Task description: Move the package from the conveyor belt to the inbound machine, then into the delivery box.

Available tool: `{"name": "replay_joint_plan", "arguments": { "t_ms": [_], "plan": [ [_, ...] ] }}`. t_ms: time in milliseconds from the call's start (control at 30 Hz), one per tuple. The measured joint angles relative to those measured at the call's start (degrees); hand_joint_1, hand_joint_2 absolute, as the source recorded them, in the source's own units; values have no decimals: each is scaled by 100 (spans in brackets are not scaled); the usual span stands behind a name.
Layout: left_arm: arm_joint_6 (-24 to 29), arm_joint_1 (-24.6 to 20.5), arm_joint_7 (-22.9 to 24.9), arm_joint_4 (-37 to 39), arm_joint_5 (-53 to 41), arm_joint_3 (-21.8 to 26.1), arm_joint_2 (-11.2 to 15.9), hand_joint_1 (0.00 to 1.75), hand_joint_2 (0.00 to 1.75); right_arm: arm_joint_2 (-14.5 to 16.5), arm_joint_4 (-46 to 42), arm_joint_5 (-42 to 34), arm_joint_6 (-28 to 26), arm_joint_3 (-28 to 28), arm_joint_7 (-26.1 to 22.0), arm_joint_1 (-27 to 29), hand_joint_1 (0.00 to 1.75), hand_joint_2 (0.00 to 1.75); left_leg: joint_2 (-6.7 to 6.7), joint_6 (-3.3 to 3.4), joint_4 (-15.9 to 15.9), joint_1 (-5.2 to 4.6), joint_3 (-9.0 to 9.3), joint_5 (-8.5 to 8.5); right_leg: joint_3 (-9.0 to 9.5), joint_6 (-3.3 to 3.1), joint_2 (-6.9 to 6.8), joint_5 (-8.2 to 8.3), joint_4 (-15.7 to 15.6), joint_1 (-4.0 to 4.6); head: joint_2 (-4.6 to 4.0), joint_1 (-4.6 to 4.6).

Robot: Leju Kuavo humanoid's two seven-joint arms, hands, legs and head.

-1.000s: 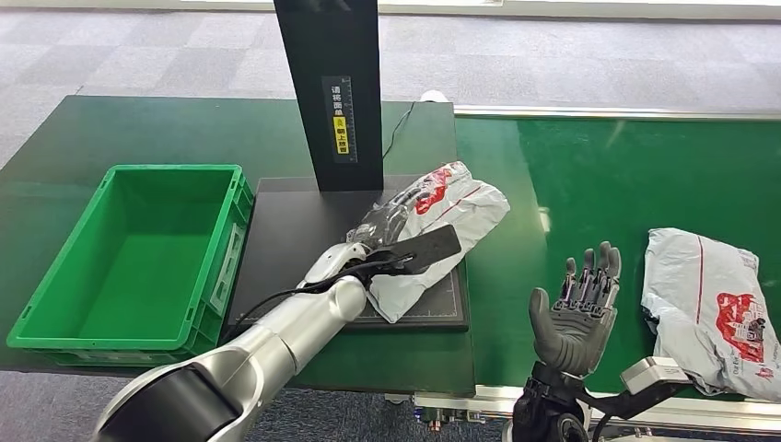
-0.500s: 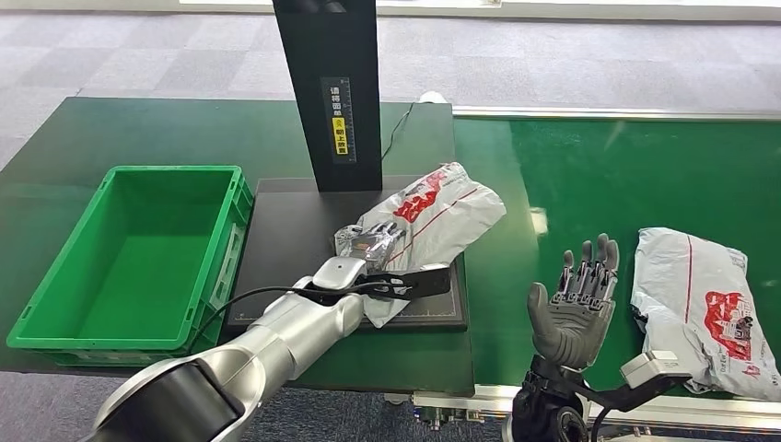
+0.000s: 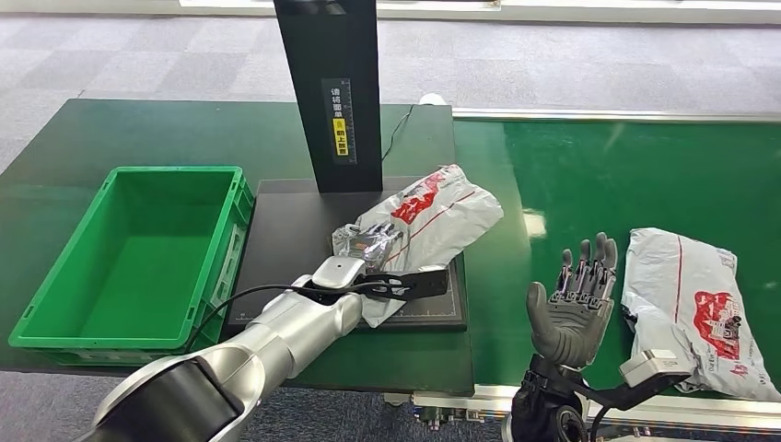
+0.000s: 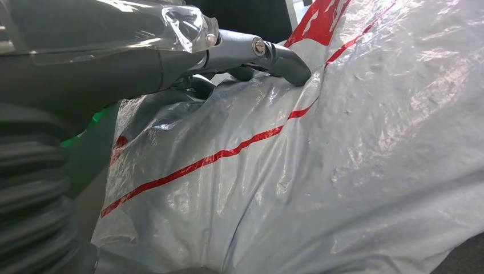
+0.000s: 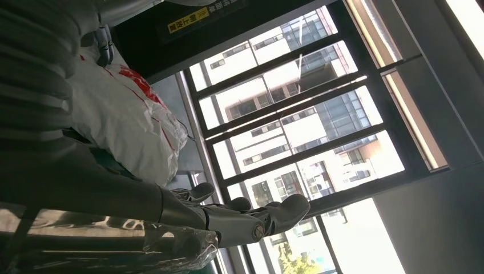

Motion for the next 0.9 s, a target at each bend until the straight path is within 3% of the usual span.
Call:
{"name": "replay_joint_plan", "arguments": {
  "t_ms": [300,433,633,900],
  "plan": [
    [-158,-6,79,11,-121,0,3,0,175,0,21,-1,17,1,0,-10,0,175,0,0,-1,0,10,-2,13,0,0,-1,0,0,0,1],
    [-164,0,48,14,-143,2,8,172,175,1,41,-2,17,4,1,-32,0,175,0,0,-2,0,15,-2,18,-1,0,-1,0,0,0,0],
    [17,74,-303,21,-144,93,12,175,175,1,65,-2,19,7,1,-65,0,175,0,-1,-2,0,17,1,21,-1,-2,0,0,0,0,0],
    [105,86,-431,22,-144,208,29,175,175,1,77,-2,21,0,4,-66,0,175,-1,-1,-1,0,21,1,21,-1,-3,1,0,0,0,0]
  ]
}}
